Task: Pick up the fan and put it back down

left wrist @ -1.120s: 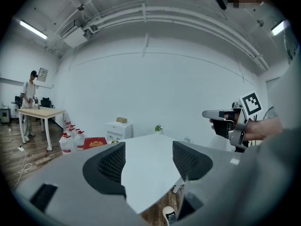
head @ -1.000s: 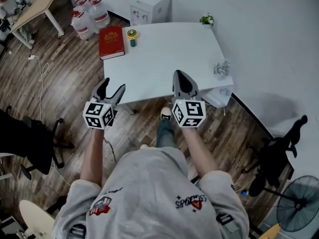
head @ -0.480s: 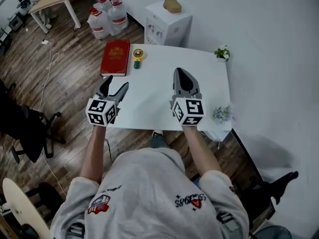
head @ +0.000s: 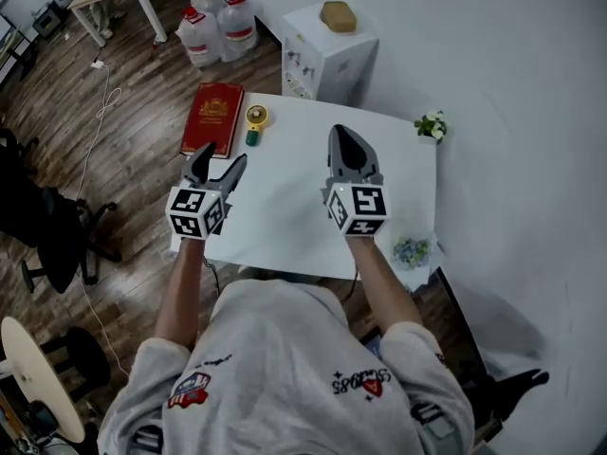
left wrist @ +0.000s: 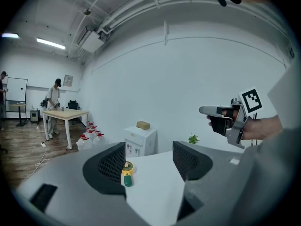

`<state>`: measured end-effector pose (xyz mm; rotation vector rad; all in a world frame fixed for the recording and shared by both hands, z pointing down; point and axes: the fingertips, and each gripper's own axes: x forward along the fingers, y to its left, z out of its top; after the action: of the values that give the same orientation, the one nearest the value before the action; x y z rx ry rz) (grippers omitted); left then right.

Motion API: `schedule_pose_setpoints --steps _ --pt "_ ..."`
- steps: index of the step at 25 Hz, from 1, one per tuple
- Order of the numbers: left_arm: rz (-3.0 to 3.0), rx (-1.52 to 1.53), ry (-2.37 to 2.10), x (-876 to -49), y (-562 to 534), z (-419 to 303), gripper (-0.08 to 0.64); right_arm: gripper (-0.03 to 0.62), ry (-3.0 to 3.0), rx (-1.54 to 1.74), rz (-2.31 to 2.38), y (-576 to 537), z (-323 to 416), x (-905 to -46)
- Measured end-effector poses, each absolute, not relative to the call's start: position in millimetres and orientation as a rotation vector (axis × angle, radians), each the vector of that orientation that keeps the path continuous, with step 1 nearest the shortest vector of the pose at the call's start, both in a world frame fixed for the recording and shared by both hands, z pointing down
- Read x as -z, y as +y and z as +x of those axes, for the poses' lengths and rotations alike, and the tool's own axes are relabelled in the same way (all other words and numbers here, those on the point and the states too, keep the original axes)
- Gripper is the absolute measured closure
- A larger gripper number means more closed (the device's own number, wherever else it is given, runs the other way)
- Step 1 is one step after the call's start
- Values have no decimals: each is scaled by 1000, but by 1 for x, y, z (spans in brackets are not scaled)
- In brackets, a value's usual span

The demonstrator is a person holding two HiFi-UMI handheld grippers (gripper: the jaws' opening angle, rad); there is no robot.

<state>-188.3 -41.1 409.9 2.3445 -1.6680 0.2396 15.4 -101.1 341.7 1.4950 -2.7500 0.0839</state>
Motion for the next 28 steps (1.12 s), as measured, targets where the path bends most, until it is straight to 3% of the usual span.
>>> schedule_pose_setpoints --steps 28 --pt "2260 -344 -1487 -487 -127 -217 250 601 -2626 -280 1516 -158 -13 -422"
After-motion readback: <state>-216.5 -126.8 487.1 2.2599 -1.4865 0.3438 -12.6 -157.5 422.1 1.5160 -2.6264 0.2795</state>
